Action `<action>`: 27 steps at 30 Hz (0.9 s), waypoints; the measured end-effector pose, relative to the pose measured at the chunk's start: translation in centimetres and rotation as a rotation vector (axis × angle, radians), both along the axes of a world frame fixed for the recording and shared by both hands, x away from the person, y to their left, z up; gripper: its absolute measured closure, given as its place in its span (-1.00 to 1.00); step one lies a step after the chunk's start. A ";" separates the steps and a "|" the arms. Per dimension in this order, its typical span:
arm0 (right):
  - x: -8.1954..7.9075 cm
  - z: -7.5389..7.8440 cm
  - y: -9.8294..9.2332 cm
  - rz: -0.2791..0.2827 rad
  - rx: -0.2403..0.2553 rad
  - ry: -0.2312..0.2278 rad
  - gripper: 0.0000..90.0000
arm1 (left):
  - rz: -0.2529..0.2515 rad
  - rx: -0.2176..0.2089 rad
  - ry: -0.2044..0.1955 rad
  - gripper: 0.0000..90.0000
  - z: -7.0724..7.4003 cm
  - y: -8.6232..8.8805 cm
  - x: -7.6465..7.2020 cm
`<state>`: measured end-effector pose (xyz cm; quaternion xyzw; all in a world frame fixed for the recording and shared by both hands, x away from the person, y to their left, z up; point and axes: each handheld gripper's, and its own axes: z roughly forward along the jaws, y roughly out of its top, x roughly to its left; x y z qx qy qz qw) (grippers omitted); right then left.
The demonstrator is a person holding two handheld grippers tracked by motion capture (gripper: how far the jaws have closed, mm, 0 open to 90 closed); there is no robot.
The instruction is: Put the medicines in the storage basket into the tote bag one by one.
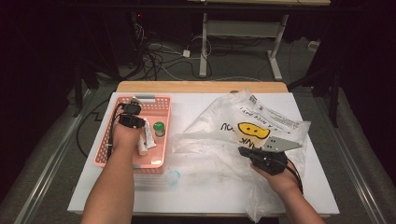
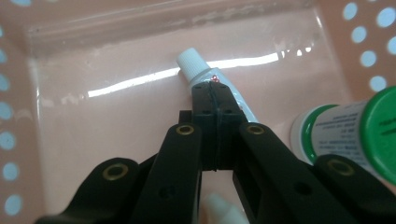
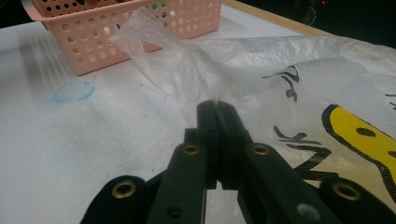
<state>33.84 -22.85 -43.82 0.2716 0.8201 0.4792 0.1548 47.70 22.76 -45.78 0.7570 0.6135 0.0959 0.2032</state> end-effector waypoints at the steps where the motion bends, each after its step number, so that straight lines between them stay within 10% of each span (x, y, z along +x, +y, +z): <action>1: 0.0 0.0 -0.1 -0.004 0.000 0.003 1.00 | -0.003 -0.003 -0.004 0.96 0.0 0.0 0.0; 13: 0.1 -0.2 0.1 -0.001 0.009 0.016 1.00 | -0.030 -0.026 -0.051 0.60 1.1 -0.7 -0.8; 17: 0.1 -0.2 0.1 -0.001 0.000 0.013 1.00 | -0.022 -0.049 0.008 0.17 0.3 -0.8 -0.5; 27: 0.1 -0.3 -0.1 -0.012 -0.010 0.009 1.00 | -0.003 -0.037 0.092 0.06 -0.5 -1.3 -0.2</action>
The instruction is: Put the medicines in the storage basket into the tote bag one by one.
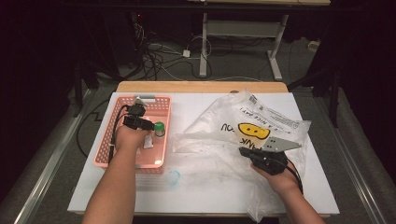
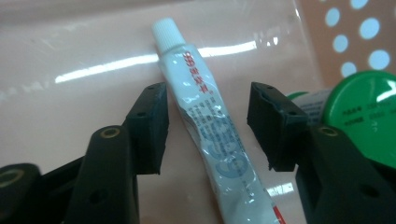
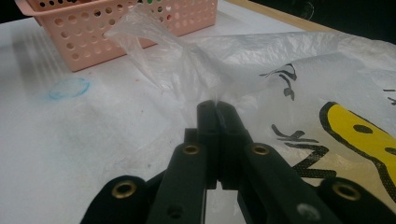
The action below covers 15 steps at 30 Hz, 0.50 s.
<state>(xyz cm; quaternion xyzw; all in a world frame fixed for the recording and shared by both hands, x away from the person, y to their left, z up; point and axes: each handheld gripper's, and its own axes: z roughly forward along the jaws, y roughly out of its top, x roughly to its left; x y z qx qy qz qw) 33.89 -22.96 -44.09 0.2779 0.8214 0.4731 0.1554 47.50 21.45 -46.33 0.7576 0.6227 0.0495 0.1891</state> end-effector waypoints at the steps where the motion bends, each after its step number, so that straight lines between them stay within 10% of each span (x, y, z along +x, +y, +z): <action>1: -0.1 0.0 0.0 0.001 0.000 -0.002 1.00 | 0.000 0.000 0.000 0.06 0.0 0.0 0.0; 15: -0.1 0.2 -0.3 -0.002 0.005 -0.007 1.00 | 0.010 0.009 0.009 0.36 -0.4 -0.6 0.1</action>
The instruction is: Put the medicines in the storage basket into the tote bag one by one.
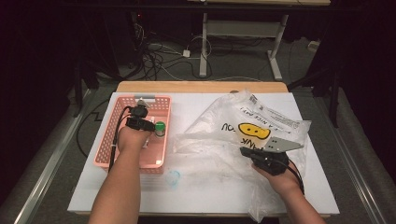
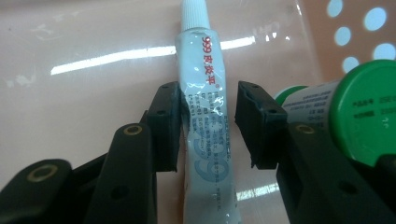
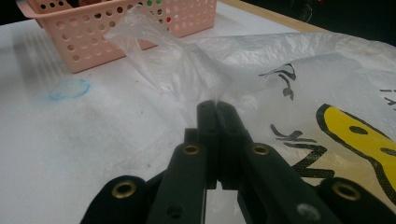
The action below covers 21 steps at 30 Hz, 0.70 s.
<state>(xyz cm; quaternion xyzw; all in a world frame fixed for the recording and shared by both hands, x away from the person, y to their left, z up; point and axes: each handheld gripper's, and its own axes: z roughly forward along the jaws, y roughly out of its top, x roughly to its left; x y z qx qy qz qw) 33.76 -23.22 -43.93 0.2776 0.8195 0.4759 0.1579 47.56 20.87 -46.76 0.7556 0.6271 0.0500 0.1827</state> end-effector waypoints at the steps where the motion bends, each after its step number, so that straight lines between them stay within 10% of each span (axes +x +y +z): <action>1: 0.0 0.0 0.0 0.000 0.001 0.000 1.00 | -0.002 0.008 -0.004 0.41 0.0 0.0 0.0; 21: 0.0 1.3 -0.5 -0.017 0.054 -0.045 1.00 | -0.015 0.018 -0.045 0.52 0.4 0.1 -0.3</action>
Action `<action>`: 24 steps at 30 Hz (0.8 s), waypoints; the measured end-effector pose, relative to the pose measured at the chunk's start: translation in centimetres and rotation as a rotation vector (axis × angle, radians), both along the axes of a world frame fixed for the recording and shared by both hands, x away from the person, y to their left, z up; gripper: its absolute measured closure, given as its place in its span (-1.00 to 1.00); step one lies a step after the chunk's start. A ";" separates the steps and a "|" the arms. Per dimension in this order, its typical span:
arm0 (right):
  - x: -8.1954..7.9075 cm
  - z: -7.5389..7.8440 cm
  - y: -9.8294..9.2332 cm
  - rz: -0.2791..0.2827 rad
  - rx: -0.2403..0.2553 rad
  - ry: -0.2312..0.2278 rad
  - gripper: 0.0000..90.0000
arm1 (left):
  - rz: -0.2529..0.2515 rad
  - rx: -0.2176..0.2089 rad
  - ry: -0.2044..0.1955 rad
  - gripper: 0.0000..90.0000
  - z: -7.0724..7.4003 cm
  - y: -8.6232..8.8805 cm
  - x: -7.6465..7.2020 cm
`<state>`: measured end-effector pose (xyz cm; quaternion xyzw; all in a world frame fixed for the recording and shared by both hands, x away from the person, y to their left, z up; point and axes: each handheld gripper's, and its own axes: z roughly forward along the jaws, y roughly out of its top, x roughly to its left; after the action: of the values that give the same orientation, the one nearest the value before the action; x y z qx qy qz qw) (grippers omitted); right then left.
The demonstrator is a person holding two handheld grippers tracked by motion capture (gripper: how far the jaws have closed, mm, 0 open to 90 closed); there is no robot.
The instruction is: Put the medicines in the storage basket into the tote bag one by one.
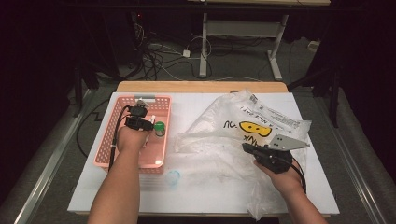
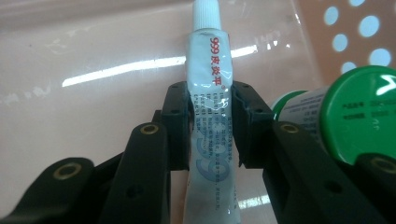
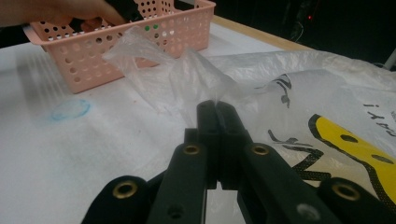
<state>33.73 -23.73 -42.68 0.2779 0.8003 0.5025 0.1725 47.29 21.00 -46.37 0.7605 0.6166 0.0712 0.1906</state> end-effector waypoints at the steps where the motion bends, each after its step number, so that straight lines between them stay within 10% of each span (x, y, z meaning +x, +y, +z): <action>1: 0.0 0.1 0.0 -0.003 0.002 -0.005 1.00 | 0.000 0.000 -0.006 0.51 0.1 0.0 -0.1; 24: 0.1 0.9 -0.3 -0.013 0.032 -0.037 1.00 | -0.011 -0.084 -0.240 0.52 3.0 0.9 -2.6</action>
<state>33.87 -24.07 -41.82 0.2765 0.7869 0.5193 0.1860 44.66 21.91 -43.42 0.7411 0.5878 0.1348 0.2951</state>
